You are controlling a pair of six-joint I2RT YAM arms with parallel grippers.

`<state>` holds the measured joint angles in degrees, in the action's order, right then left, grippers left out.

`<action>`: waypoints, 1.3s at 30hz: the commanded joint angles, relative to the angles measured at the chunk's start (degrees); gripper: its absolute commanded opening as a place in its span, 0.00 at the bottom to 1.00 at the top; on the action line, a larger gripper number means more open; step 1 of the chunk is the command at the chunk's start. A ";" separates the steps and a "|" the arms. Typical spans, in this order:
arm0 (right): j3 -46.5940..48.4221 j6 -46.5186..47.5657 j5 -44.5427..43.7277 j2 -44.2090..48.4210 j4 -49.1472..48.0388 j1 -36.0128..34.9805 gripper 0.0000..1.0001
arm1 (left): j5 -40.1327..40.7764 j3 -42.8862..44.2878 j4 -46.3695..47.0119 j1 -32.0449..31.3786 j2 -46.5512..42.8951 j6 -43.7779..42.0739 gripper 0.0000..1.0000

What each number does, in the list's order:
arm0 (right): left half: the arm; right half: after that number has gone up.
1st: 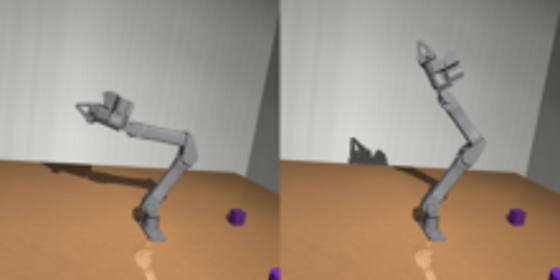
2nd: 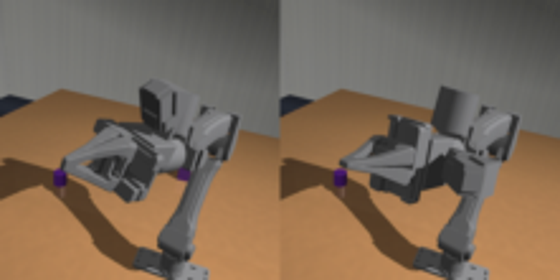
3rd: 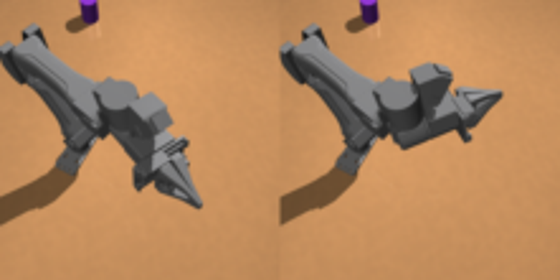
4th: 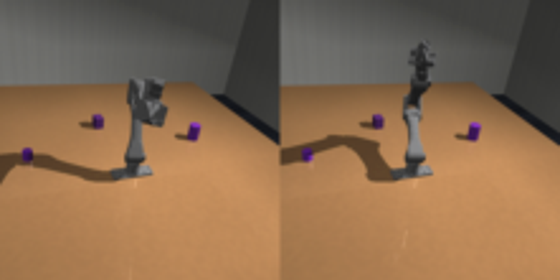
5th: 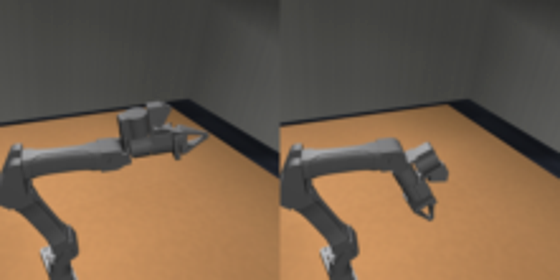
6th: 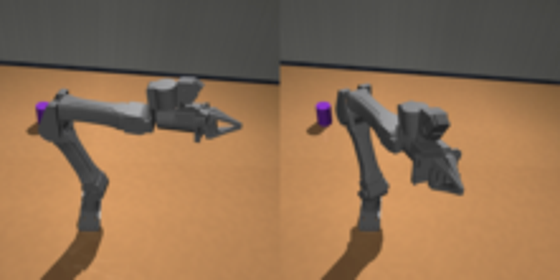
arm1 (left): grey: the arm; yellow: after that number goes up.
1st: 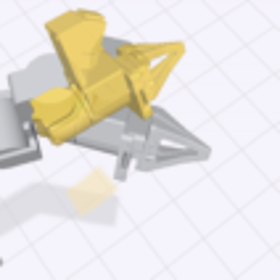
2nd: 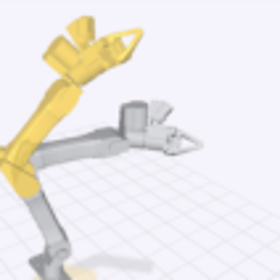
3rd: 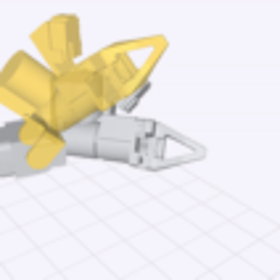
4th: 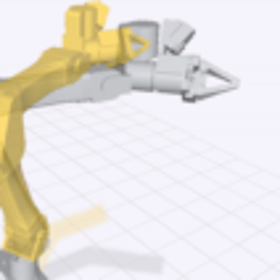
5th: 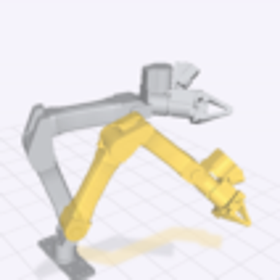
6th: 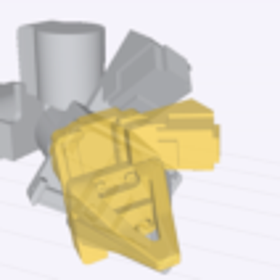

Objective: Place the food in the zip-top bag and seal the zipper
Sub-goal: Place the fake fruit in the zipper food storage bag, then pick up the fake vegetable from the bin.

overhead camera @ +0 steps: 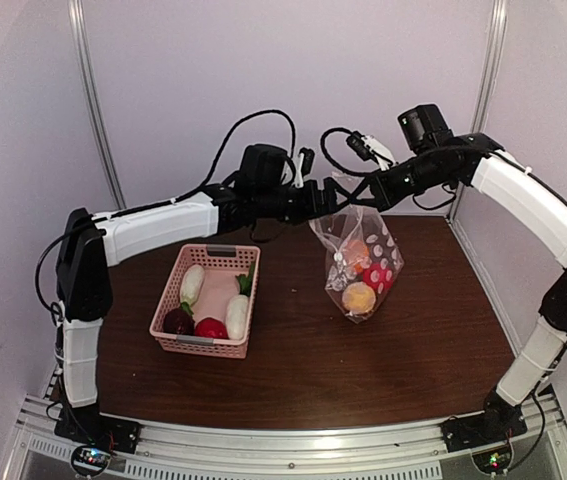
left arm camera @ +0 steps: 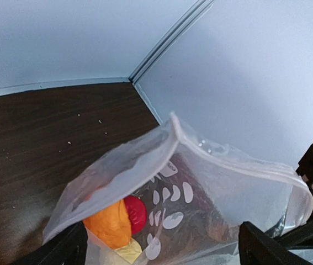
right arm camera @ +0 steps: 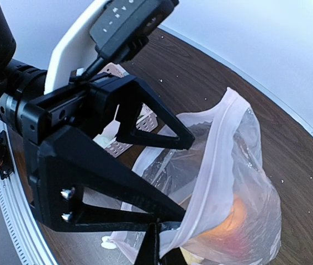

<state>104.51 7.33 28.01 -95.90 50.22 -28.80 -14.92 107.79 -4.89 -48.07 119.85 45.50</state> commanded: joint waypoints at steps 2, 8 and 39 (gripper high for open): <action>-1.96 0.75 -2.05 1.91 -1.17 1.22 0.00 | -1.46 0.41 2.11 -0.44 -3.83 -3.30 0.98; -3.43 0.86 -2.99 2.16 -2.03 3.57 0.00 | -6.69 -1.09 1.06 -0.44 -7.60 -7.14 0.94; -7.18 0.88 -2.02 3.88 -3.73 6.95 0.00 | 16.92 -39.75 -46.47 5.91 -31.65 -21.76 0.85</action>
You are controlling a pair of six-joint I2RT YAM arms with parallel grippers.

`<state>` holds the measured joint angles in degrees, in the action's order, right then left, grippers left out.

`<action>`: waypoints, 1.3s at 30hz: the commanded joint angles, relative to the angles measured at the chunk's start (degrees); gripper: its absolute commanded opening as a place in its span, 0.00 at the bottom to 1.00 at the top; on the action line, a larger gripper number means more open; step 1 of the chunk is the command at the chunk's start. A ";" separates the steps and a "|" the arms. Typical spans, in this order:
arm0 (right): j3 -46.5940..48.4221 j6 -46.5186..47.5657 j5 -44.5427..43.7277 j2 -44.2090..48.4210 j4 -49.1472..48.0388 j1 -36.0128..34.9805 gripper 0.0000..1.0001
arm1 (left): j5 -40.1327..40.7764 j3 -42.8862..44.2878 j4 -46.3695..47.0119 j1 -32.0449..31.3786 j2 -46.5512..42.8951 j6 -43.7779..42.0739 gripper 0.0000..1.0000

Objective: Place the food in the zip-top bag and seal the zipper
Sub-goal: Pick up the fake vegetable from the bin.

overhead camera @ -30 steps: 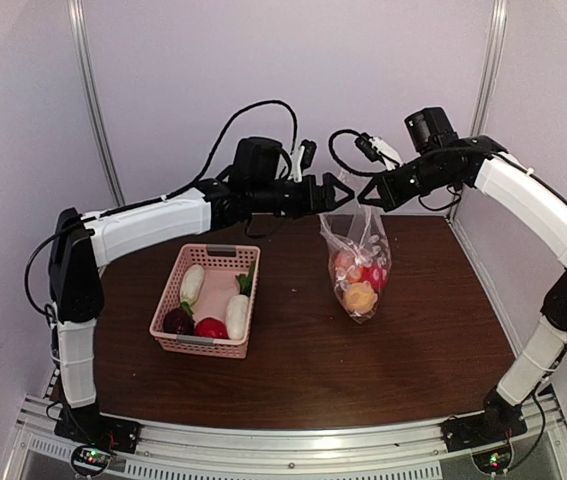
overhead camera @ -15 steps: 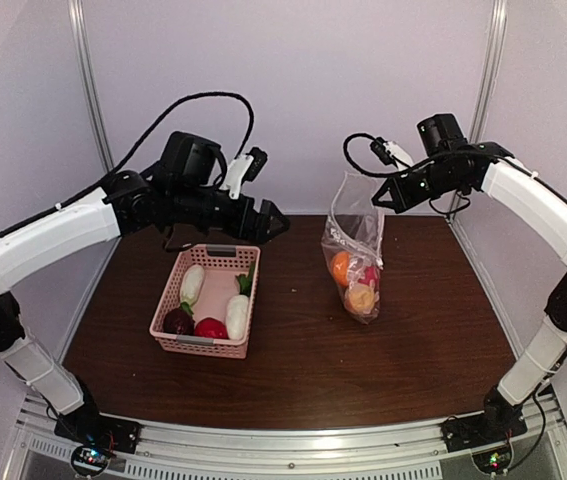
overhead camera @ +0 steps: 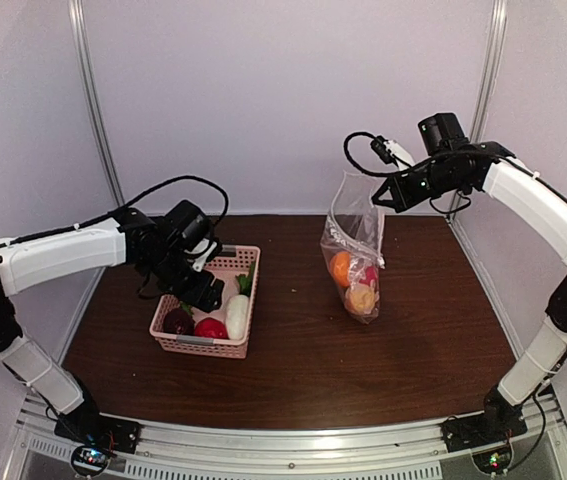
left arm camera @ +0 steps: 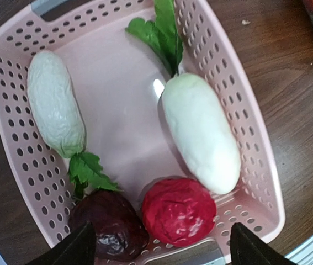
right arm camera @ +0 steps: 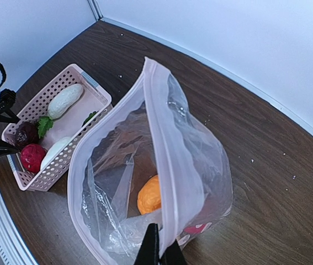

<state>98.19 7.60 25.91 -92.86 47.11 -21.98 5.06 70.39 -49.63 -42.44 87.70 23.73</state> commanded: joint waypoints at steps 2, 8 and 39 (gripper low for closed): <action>-1.26 0.58 -0.03 1.13 -0.66 0.10 0.00 | -6.77 -3.50 -2.36 0.25 0.64 -1.28 0.86; -2.15 0.93 -1.01 2.16 -0.85 0.09 0.00 | -9.40 -5.06 -2.58 0.25 1.21 -2.89 0.88; -4.47 1.59 -1.08 2.21 -1.51 0.09 0.00 | -1.83 14.67 -13.22 0.66 7.90 -9.57 0.57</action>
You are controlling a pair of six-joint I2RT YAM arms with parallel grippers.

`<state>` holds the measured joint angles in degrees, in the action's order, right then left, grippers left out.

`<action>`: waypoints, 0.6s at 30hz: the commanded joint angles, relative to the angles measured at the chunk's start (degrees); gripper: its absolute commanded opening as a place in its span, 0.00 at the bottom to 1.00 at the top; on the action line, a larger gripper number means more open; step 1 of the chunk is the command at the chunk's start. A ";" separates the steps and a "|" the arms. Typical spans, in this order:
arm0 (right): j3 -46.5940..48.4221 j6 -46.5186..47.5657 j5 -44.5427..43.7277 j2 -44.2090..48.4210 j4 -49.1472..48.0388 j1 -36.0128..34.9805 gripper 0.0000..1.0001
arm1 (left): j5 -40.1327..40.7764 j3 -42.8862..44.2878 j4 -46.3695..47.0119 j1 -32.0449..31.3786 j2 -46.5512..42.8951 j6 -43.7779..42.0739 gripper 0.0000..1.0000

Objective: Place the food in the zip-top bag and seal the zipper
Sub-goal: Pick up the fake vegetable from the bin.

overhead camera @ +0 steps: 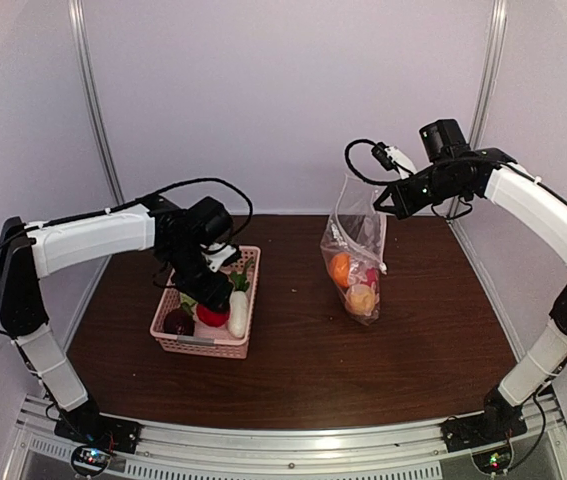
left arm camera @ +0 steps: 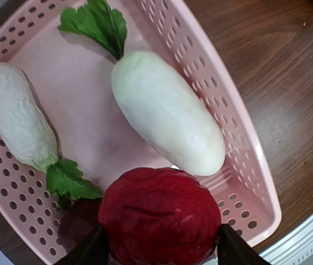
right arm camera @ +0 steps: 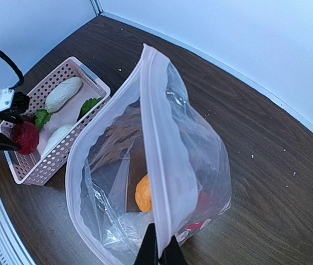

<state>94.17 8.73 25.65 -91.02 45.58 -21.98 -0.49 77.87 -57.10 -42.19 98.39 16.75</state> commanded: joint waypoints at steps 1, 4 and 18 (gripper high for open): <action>-0.42 0.62 -1.05 0.24 0.15 0.09 0.00 | 3.69 9.00 -6.04 0.51 -3.23 -2.62 0.56; -0.58 0.91 -2.11 0.16 0.23 0.09 0.00 | 1.26 14.59 -5.18 0.68 -3.88 -2.13 0.55; 7.71 -0.78 0.31 -4.23 6.33 -0.88 0.00 | -27.16 11.49 48.78 -1.24 -7.39 10.00 0.50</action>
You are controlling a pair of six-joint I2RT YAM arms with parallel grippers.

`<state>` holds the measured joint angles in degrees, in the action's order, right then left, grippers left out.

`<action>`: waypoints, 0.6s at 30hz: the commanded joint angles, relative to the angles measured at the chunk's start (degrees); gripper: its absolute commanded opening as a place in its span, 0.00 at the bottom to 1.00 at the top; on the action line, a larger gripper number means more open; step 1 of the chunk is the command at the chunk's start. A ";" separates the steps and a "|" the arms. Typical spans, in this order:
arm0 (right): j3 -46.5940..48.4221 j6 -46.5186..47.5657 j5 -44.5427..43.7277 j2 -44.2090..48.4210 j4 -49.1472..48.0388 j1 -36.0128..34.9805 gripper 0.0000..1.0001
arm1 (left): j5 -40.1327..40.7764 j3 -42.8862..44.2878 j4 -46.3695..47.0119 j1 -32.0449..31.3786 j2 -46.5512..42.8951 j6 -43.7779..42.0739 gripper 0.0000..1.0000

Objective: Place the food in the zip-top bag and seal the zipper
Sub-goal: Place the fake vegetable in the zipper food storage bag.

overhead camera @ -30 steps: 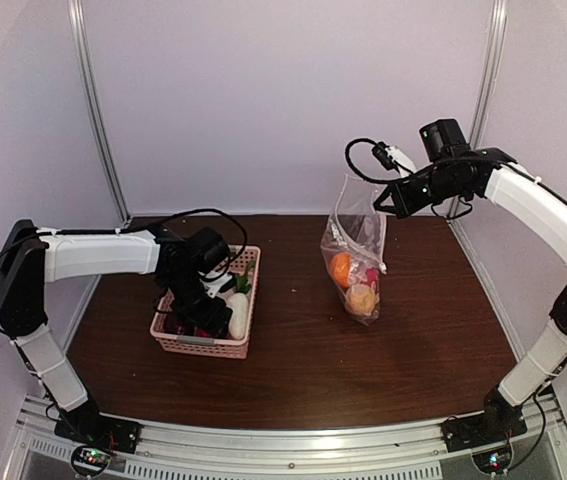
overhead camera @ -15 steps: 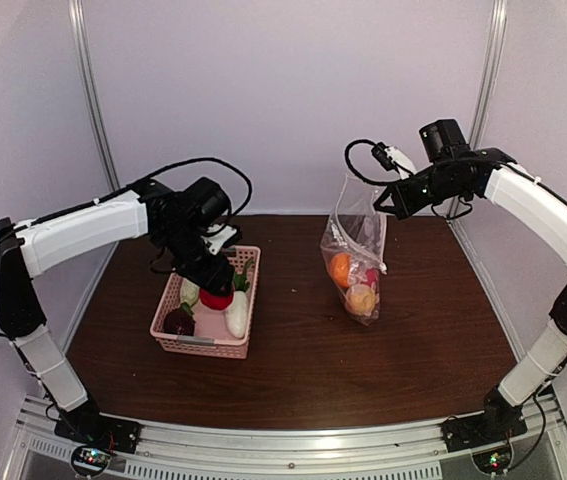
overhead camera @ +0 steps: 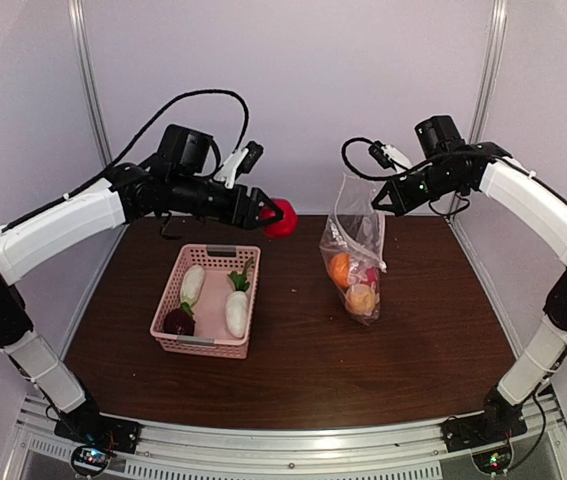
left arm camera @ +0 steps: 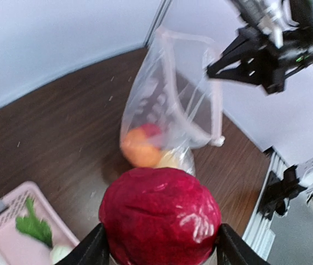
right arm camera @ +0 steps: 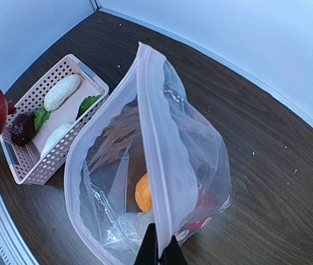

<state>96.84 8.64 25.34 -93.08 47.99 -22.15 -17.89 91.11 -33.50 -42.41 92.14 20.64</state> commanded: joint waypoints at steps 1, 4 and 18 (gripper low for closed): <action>6.05 -0.66 0.52 -2.89 4.63 -1.03 0.00 | -10.78 -2.18 29.40 -1.35 -0.61 7.75 0.50; 7.76 -1.60 0.40 -4.69 5.49 -2.43 0.00 | -13.19 -1.20 38.02 -2.46 2.98 12.16 0.49; 12.45 -4.82 2.22 -4.82 6.58 -4.04 0.00 | -3.10 4.61 42.85 -7.38 16.12 16.44 0.43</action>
<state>108.53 5.32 26.22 -100.07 53.89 -26.06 -25.54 93.78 6.46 -48.93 106.17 35.79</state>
